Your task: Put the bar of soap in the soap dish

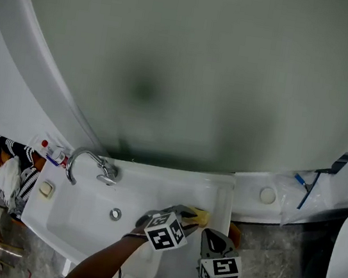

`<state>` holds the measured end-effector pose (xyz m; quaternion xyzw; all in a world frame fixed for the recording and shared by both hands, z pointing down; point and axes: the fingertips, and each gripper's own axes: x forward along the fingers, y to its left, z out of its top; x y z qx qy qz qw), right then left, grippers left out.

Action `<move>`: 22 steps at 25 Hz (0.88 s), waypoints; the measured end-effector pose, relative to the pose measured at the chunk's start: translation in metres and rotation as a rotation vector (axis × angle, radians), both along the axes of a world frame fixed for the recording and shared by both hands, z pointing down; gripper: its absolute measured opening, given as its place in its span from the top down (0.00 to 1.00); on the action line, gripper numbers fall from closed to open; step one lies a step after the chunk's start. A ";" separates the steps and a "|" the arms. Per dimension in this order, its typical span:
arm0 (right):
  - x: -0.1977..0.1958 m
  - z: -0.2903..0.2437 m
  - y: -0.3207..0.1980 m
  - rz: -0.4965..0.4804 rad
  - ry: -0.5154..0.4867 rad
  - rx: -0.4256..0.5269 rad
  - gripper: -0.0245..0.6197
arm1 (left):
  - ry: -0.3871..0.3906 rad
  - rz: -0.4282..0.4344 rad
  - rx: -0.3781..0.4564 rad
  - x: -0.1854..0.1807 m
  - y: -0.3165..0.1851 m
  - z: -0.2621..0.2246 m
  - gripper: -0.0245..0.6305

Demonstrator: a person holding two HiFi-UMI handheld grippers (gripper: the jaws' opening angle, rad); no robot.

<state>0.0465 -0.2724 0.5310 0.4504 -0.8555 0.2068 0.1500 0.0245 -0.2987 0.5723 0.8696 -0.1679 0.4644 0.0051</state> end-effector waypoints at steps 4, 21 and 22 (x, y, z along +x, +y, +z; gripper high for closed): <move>-0.003 -0.002 0.000 -0.039 -0.011 0.007 0.94 | 0.023 -0.081 0.019 -0.002 0.005 -0.005 0.84; -0.035 -0.013 0.025 -0.030 0.028 0.030 0.95 | 0.263 -0.330 0.010 -0.025 0.042 -0.028 0.94; -0.038 -0.014 0.029 -0.028 0.030 0.030 0.95 | 0.281 -0.342 0.005 -0.027 0.045 -0.029 0.95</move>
